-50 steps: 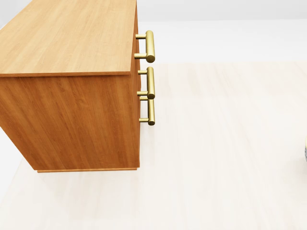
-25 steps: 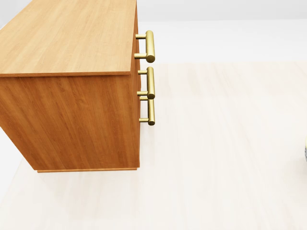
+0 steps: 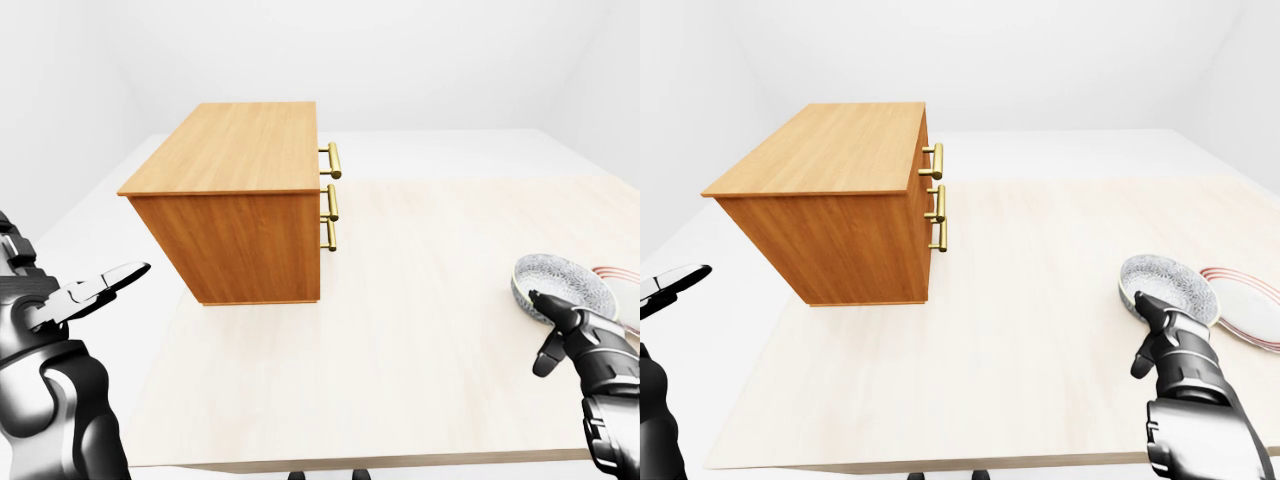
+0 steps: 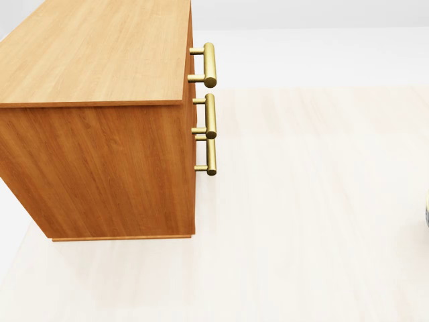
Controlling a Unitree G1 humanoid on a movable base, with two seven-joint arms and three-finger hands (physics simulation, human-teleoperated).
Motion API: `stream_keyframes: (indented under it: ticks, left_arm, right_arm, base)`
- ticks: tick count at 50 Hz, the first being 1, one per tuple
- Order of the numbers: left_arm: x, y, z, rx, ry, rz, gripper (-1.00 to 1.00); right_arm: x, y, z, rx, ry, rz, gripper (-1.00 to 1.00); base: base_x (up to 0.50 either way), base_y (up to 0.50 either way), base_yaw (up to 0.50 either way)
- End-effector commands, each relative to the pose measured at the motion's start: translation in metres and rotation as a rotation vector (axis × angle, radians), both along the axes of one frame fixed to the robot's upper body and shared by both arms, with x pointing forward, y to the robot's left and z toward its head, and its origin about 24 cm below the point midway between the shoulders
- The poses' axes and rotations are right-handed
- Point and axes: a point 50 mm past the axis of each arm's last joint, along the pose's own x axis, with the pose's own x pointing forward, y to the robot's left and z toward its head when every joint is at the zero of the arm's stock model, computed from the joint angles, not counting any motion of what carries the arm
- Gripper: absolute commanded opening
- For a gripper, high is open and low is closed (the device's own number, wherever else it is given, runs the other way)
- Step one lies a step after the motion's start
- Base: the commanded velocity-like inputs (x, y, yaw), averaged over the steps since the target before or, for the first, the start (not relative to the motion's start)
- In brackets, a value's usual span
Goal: Put the bowl on top of the cabinet.
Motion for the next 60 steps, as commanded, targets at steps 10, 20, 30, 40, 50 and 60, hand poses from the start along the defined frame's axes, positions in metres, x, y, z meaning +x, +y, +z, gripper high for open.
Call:
stream_keyframes:
  ticks: [10, 20, 30, 40, 50, 60]
  left_arm:
    - [-0.001, 0.000, 0.001, 0.001, -0.007, 0.001, 1.00]
    - [0.000, 0.000, 0.000, 0.000, 0.001, 0.001, 1.00]
    - [-0.001, 0.000, 0.000, 0.000, -0.003, 0.002, 1.00]
    - [0.002, 0.000, -0.003, -0.003, 0.012, -0.001, 1.00]
    - [0.000, -0.001, -0.001, 0.001, 0.006, -0.001, 1.00]
    - [0.001, -0.002, -0.002, 0.002, 0.010, -0.004, 1.00]
  right_arm:
    - [-0.007, 0.005, -0.015, 0.031, 0.016, -0.005, 1.00]
    - [-0.010, 0.004, -0.017, 0.040, 0.015, -0.007, -1.00]
    - [-0.009, 0.004, -0.016, 0.042, 0.009, -0.005, -1.00]
    - [0.010, -0.005, 0.022, 0.007, -0.041, -0.010, -1.00]
    - [0.070, 0.009, 0.238, -0.218, -0.285, 0.091, -1.00]
    - [0.101, 0.103, 0.348, -0.321, -0.440, 0.266, -1.00]
  base:
    - [0.00, 0.00, 0.00]
    - [0.00, 0.00, 0.00]
    - [0.00, 0.00, 0.00]
    - [0.00, 0.00, 0.00]
    - [0.00, 0.00, 0.00]
    - [0.00, 0.00, 0.00]
